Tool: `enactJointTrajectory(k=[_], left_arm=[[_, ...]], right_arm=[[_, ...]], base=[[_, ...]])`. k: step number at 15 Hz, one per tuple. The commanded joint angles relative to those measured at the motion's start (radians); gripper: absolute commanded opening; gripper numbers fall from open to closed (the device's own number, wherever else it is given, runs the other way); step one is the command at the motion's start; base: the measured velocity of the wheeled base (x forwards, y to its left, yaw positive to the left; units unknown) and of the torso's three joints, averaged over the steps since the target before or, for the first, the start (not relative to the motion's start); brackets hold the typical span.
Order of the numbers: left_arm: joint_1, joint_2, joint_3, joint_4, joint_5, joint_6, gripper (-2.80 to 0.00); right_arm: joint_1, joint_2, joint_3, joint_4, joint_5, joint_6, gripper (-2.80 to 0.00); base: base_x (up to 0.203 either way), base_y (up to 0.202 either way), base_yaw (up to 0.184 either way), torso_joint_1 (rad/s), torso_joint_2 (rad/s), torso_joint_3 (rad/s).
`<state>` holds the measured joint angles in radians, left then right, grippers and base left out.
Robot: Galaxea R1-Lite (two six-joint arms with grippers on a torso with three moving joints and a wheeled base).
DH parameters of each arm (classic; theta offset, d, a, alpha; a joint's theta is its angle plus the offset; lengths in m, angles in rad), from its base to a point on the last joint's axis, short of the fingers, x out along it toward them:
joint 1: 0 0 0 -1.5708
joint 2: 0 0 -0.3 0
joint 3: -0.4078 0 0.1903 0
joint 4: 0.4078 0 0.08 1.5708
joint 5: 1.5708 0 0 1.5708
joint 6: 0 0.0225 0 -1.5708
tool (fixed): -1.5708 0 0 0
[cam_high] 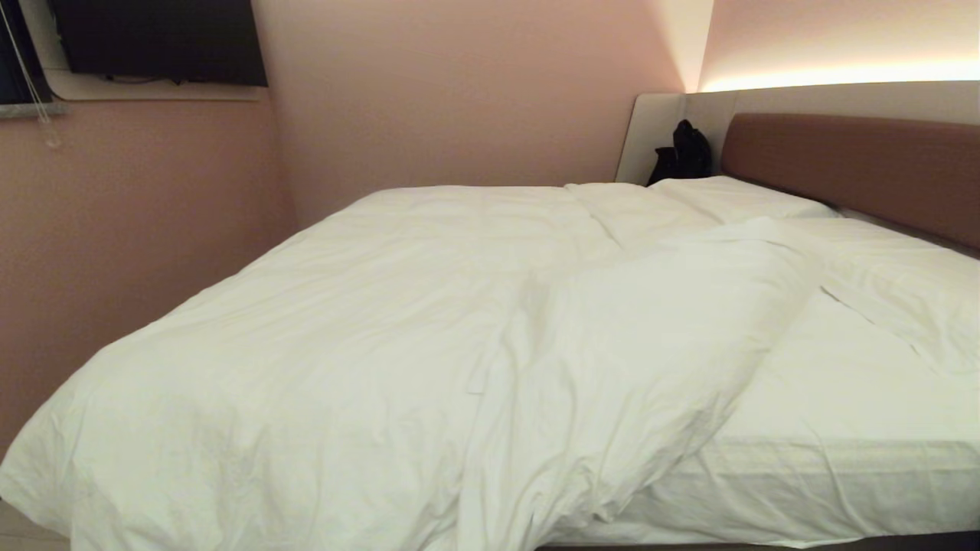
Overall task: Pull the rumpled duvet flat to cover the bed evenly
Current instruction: Hold the folded corner of the quilt
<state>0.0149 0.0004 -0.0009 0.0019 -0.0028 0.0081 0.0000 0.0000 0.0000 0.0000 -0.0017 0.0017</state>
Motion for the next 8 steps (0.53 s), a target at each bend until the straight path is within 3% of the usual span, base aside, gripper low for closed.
enactJointTrajectory(k=[1,4,8], left_arm=[[0.000,0.000,-0.001,0.000,0.001,0.001,-2.80],[0.000,0.000,-0.001,0.000,0.001,0.001,-2.80],[0.000,0.000,0.001,0.001,0.001,0.001,-2.80]], right_arm=[[0.000,0.000,0.000,0.000,0.000,0.000,-2.80],[0.000,0.000,0.000,0.000,0.000,0.000,-2.80],[0.000,0.000,0.000,0.000,0.000,0.000,-2.80]], base=[[0.000,0.000,0.000,0.000,0.00,0.000],[0.001,-0.025,-0.002,0.001,0.00,0.001],[0.000,-0.178,0.001,0.002,0.00,0.002]])
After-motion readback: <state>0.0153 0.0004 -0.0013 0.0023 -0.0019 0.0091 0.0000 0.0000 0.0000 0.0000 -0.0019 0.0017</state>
